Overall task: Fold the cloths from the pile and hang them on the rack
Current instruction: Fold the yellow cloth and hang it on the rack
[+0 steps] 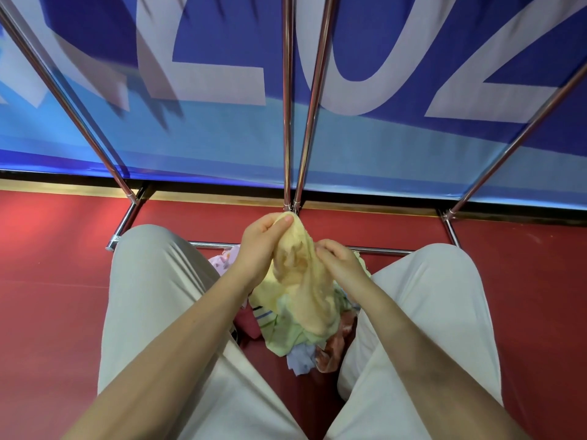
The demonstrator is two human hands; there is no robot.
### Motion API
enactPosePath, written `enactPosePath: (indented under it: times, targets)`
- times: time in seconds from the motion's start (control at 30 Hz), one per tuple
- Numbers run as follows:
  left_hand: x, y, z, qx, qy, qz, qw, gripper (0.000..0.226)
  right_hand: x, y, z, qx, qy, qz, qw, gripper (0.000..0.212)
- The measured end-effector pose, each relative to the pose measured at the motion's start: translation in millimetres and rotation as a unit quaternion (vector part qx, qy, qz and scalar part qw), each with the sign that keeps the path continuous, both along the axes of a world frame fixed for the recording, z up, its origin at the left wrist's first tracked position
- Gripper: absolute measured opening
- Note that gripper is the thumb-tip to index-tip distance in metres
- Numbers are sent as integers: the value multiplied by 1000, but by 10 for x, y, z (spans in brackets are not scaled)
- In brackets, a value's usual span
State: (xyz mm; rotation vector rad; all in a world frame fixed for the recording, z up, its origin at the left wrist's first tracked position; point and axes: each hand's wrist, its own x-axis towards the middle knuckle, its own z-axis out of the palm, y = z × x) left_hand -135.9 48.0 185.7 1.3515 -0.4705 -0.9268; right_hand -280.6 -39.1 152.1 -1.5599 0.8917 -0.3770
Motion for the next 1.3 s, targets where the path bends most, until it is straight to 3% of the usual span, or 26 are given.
enactPosePath:
  times: [0.13, 0.23, 0.57, 0.8, 0.93, 1.3]
  targets:
    - [-86, 12, 27, -1, -26, -5, 1000, 12, 49, 188, 79, -121, -85, -27, 989, 15]
    - [-102, 9, 29, 3, -36, -8, 999, 8, 39, 196, 97, -135, -124, -57, 981, 15]
    - [-44, -26, 5, -5, -39, 35, 999, 9, 98, 175, 5, -18, -52, -12, 998, 10]
    - [36, -54, -22, 19, -13, 58, 998, 14, 84, 169, 107, -72, -71, -30, 994, 5]
    - [64, -66, -26, 17, -6, 68, 998, 13, 26, 88, 82, -101, -41, -17, 994, 17]
    - [591, 54, -56, 22, 13, 309, 951, 8, -197, -27, -402, -126, 113, 81, 982, 34]
